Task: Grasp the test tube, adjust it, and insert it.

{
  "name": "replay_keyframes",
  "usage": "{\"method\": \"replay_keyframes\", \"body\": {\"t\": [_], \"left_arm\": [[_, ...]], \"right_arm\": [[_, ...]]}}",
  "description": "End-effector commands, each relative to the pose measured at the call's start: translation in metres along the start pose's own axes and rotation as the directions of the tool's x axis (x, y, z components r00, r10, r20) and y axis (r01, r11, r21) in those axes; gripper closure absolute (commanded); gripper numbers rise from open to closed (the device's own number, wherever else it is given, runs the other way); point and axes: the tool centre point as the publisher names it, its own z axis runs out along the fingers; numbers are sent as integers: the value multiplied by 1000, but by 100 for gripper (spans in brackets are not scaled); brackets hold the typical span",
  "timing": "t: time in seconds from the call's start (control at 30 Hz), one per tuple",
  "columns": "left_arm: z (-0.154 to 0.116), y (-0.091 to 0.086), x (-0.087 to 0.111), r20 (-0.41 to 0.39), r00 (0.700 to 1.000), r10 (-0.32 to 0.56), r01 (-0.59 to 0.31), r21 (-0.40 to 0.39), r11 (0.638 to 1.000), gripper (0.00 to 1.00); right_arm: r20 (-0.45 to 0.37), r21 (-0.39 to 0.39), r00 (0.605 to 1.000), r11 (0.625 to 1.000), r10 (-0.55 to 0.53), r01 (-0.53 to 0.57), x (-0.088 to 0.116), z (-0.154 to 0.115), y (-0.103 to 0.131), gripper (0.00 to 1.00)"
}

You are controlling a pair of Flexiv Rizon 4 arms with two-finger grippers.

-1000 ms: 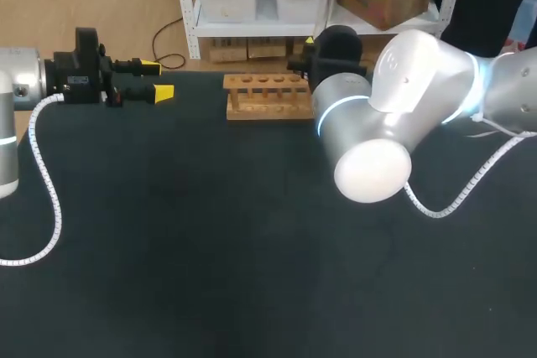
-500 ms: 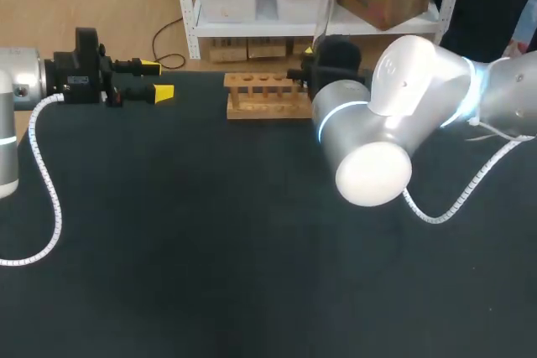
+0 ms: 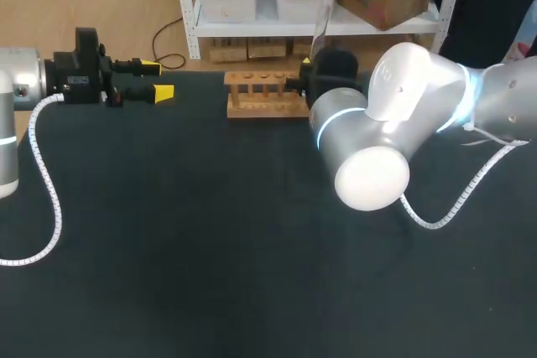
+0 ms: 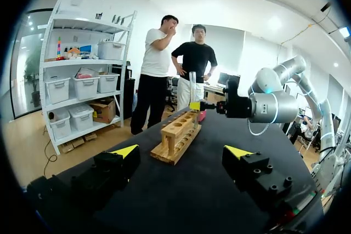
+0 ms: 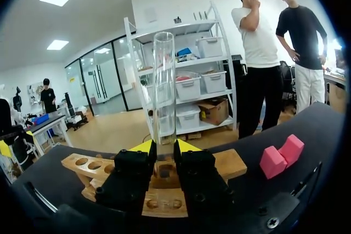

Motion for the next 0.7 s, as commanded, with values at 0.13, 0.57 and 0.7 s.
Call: {"method": "replay_keyframes", "body": {"t": [0.13,0.57,0.7], "left_arm": [[0,-1,1,4,1000,3,-3,-2,1000,0],[0,-1,1,4,1000,3,-3,-2,1000,0],[0,-1,1,4,1000,3,-3,-2,1000,0]], "right_arm": [[-6,-109,1000,994,3,-4,4,1,-5,100],[-13,-133,1000,991,-9,7,-1,-4,2,12],[-9,-142,1000,990,-14,13,-5,-6,6,1]]}}
